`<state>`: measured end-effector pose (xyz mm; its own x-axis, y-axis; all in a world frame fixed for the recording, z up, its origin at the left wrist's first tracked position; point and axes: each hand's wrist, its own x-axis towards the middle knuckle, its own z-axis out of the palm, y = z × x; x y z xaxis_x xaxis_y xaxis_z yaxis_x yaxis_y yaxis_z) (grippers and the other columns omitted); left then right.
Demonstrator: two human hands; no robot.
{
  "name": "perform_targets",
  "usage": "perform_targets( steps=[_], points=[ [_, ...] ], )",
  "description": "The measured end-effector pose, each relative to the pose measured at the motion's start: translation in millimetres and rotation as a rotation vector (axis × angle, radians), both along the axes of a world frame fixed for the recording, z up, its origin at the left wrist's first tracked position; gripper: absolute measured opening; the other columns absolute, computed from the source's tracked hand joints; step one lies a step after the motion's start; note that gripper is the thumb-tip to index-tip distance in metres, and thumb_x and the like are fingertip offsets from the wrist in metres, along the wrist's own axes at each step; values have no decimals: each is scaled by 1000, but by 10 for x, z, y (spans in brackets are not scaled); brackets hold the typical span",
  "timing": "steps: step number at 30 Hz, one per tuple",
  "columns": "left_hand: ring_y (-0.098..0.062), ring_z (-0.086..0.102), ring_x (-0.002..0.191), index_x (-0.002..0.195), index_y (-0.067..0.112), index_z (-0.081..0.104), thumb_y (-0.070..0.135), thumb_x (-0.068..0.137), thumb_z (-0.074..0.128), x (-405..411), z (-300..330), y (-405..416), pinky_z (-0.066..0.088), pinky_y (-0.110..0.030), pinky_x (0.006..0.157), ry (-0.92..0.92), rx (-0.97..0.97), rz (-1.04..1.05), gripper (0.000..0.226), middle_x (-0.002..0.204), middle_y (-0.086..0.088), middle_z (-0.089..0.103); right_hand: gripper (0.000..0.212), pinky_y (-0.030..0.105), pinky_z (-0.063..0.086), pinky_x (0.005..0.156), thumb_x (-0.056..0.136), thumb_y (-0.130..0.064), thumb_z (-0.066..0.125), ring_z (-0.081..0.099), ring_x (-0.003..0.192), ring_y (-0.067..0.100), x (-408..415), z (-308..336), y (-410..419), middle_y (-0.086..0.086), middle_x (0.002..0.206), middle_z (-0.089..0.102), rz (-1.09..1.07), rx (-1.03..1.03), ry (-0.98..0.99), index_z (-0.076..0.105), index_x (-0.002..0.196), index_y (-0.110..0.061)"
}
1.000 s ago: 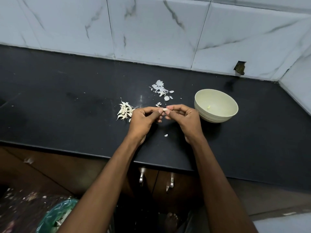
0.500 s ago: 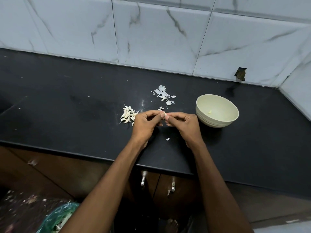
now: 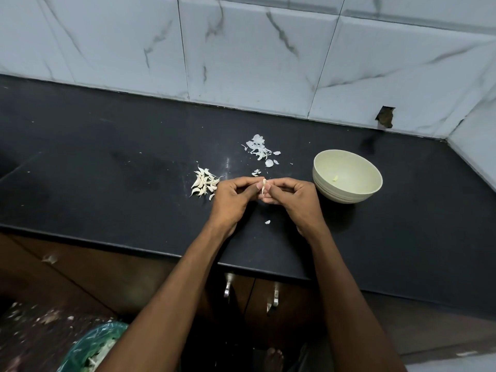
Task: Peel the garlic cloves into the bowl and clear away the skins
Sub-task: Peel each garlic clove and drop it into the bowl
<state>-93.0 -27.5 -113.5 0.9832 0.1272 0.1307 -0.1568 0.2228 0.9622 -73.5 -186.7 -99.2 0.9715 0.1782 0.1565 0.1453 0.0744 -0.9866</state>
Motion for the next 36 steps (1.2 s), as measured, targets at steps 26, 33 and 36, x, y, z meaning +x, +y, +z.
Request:
perform_targets(
  steps=[26,33,36],
  points=[
    [-16,73,72,100,-3,77,-9,88,72,1,23,-27,62,-26,76,37,9,95,14,83,-10,78,10,28,63,75,97,-2,69,75,79,23,55,-48,17,22,89,77,-18,-85,37,76,101,2],
    [-12,71,83,106,2,78,-4,88,76,-19,32,-16,57,-23,74,11,-3,71,19,95,-7,80,20,28,61,77,94,-2,73,75,86,18,35,-23,-10,12,101,80,-25,-62,-38,75,114,1],
    [-17,75,89,115,2,76,-4,87,76,-34,26,-21,60,-28,82,19,10,70,29,99,-11,80,21,29,59,78,96,-7,72,77,91,27,-1,4,-12,15,100,79,11,-62,-73,75,116,0]
  ],
)
